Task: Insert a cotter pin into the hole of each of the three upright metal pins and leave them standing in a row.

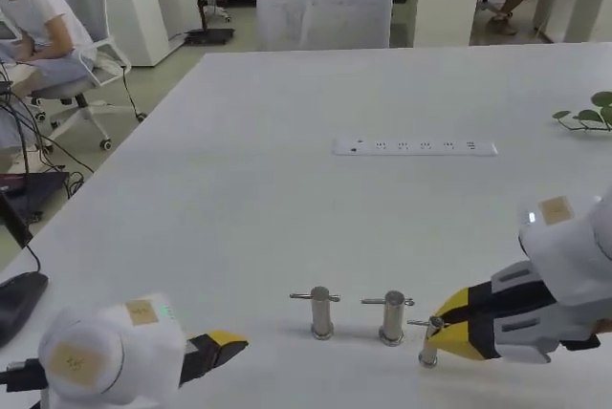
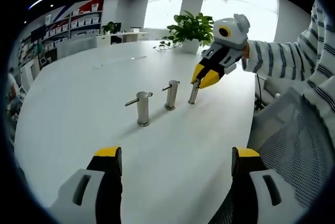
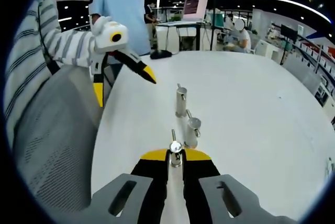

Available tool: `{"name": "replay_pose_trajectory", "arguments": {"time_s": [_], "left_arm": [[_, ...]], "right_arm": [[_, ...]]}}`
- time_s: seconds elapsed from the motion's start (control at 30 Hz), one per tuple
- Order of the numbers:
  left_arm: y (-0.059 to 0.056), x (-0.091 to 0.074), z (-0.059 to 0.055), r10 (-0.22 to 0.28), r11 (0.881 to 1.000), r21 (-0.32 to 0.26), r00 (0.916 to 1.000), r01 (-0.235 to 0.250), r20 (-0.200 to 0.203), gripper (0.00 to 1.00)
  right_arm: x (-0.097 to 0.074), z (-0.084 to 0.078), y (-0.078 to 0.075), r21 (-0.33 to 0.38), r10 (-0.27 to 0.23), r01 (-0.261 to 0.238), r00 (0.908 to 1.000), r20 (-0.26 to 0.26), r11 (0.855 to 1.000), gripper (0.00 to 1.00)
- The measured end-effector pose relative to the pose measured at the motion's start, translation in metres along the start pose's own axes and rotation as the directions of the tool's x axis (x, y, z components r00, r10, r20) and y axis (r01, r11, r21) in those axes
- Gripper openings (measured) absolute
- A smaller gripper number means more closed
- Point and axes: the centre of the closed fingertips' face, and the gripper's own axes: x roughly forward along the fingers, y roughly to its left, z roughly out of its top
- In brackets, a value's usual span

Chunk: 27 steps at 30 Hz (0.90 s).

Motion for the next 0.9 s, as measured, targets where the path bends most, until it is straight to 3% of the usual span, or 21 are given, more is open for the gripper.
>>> {"name": "replay_pose_trajectory", "arguments": {"time_s": [0.53,0.9], "left_arm": [[0.006,-0.020,0.013,0.047,0.998,-0.040,0.9981,-0.045,0.041,0.92],[0.010,-0.027,0.015,0.076,0.995,-0.061,0.9960,-0.073,0.047,0.91]], "right_arm": [[-0.009,-0.016,-0.026,-0.002,-0.015,0.015,0.9999,0.002,1.000,0.10],[-0.008,-0.026,-0.030,0.003,-0.009,0.009,1.0000,0.000,1.000,0.10]]}}
